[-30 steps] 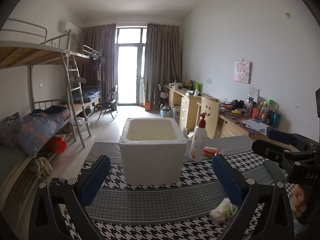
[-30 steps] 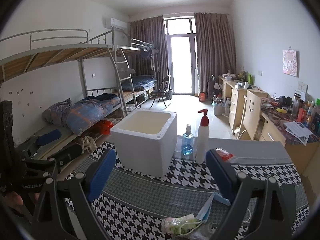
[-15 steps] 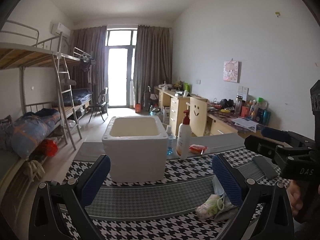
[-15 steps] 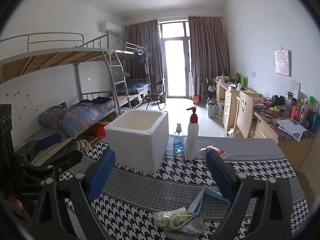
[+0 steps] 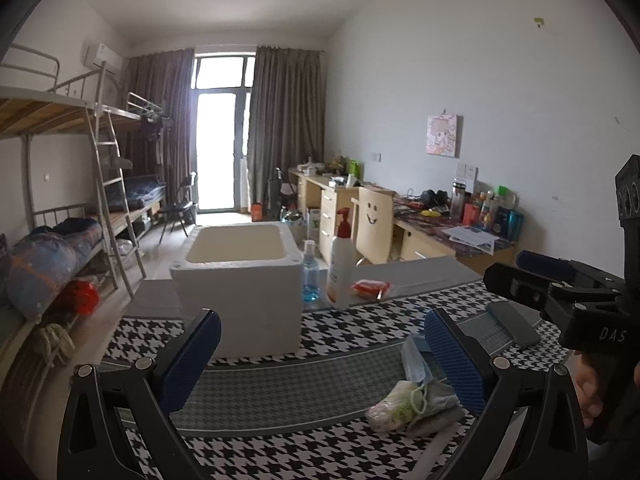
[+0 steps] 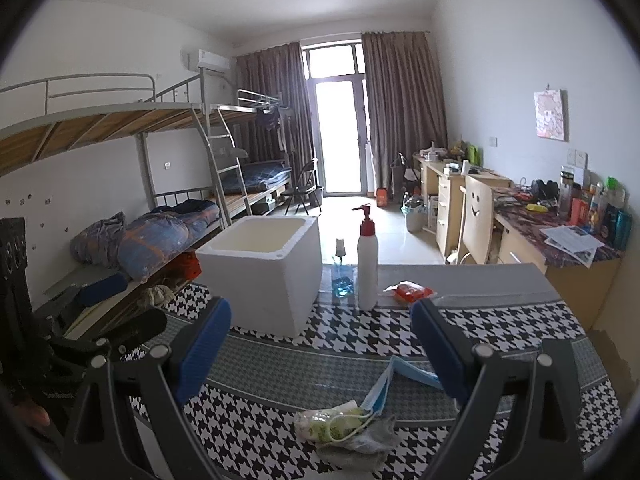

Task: Organize soft objects
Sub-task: 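Move both tools back toward the remaining mask and cloth on the table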

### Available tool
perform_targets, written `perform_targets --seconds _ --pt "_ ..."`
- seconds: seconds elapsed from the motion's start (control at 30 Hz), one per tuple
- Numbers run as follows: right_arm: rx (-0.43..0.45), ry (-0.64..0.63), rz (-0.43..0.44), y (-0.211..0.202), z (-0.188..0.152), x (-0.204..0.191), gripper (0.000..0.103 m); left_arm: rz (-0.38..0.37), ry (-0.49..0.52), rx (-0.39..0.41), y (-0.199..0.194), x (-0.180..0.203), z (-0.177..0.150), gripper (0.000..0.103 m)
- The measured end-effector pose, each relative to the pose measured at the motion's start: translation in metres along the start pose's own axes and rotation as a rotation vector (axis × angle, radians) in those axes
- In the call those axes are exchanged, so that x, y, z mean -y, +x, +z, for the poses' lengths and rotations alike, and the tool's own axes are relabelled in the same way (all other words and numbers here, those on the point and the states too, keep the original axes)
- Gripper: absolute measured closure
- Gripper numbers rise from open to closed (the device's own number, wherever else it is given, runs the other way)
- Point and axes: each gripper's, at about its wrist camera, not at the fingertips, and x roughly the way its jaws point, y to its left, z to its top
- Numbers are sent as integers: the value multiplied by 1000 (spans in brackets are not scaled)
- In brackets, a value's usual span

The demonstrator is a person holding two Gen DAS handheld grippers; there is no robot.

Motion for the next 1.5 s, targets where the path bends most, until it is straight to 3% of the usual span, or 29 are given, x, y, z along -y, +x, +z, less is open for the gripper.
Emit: perform_targets --seconds 1.07,1.5 --pt "-31 89 -105 -5 -26 50 9 -133 26 -93 40 38 -19 1" --pt "-65 96 -140 3 -35 61 9 -149 35 -139 58 45 -27 1"
